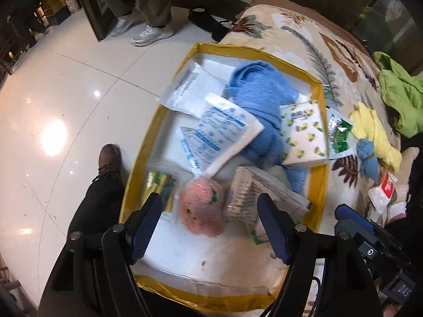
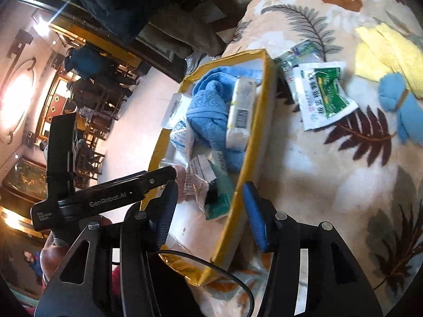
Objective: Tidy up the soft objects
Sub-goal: 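Move both open grippers back over the remaining pile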
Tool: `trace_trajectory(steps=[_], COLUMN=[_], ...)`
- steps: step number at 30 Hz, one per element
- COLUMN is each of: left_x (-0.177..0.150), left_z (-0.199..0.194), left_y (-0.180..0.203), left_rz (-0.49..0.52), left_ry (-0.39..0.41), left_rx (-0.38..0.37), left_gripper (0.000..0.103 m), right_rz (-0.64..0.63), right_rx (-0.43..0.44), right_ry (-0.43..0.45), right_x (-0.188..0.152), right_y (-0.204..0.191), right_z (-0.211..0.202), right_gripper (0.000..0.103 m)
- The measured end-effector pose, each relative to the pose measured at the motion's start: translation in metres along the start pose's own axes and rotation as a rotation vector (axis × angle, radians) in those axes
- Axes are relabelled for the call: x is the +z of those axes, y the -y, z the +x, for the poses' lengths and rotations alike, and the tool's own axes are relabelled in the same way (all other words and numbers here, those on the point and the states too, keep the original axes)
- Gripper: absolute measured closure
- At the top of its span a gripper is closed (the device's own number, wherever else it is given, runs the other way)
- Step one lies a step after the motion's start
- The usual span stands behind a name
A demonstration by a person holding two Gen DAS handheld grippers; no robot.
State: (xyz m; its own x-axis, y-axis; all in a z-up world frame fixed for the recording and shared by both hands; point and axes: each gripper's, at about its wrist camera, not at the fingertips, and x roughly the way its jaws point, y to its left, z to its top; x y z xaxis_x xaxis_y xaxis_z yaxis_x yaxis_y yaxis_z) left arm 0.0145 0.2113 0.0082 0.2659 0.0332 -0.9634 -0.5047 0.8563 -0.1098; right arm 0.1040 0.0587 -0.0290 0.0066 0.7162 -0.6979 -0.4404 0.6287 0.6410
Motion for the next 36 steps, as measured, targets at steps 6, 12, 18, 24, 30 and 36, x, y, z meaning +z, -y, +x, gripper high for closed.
trace_trajectory(steps=[6,12,18,24,30,36], left_x=[-0.003,-0.006,-0.009,-0.004,0.014,0.022], left_z=[-0.009,-0.009,0.003,0.019,0.033,0.052], left_y=[0.030,0.074,0.123,0.173,0.208,0.233], left_rz=[0.048,0.126,0.197,0.257,0.224,0.184], left_ry=[0.014,0.008,-0.015,-0.037,-0.058,-0.095], left_rx=[-0.048,-0.102,-0.140,-0.154,-0.193,-0.186], left_gripper=[0.029,0.029,0.029,0.029,0.029,0.029], right_rz=[0.030,0.066,0.134,0.273,0.358,0.404], right_rx=[0.007,-0.060,-0.200,-0.270,-0.266,-0.274], right_ry=[0.047,0.131,0.229,0.307,0.335,0.352], right_x=[-0.012,-0.030,-0.052,-0.073,-0.071,-0.046], right_y=[0.020,0.059,0.109,0.161,0.185,0.190], right_z=[-0.026,-0.078,-0.140,-0.184,-0.190,-0.179], right_gripper=[0.052,0.052,0.052,0.052,0.052,0.052])
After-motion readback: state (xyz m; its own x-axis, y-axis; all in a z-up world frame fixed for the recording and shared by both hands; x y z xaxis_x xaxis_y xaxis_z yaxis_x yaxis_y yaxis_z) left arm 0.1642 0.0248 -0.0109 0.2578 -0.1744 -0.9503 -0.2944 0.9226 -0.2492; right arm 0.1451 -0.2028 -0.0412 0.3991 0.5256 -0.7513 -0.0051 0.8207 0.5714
